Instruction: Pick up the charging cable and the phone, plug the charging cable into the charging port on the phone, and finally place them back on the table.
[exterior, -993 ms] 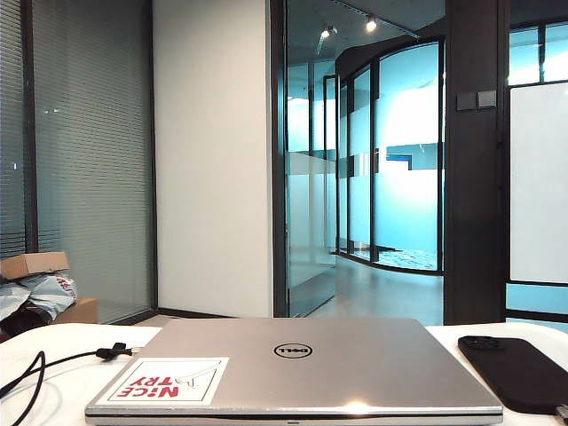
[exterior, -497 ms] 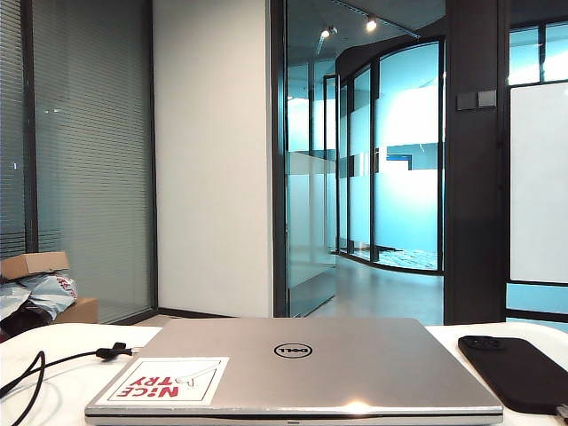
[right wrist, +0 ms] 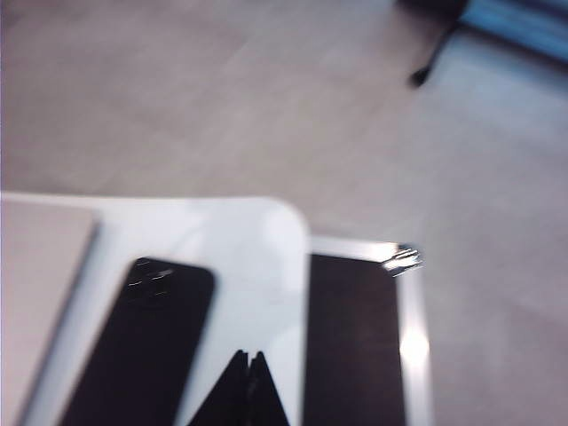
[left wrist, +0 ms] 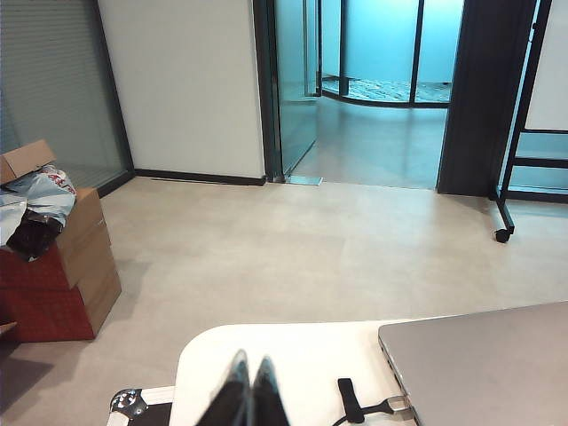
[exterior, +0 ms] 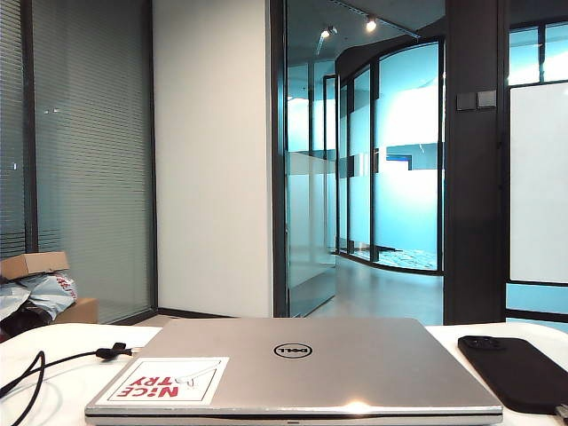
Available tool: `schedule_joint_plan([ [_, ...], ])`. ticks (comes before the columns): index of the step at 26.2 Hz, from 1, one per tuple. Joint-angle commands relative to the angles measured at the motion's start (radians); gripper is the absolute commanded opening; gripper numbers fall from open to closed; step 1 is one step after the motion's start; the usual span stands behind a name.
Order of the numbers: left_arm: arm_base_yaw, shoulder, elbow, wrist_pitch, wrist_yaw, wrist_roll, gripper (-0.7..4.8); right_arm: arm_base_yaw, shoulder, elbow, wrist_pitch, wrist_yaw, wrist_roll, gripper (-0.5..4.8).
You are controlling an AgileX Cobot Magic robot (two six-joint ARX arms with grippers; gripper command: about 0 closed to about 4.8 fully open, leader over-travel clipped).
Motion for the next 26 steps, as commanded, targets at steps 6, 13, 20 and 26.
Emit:
schedule_joint_plan([
  [6,-0.001,0.001,0.000,0.009,0.002,0.000,-0.03,0.000,-0.341,-0.332,0.408,0.044,-0.027,-0.04],
  [13,-0.001,0.001,0.000,0.010,0.002,0.000,-0.03,0.000,-0.685,-0.509,0.373,0.043,-0.029,-0.04],
  [20,-0.001,0.001,0.000,0.014,0.002,0.000,-0.03,0.021,-0.775,-0.577,0.339,0.074,0.101,-0.03],
  [26,-0.001,0.001,0.000,0.013,0.002,0.000,-0.03,0.034,-0.775,-0.577,0.336,0.078,0.194,-0.03],
])
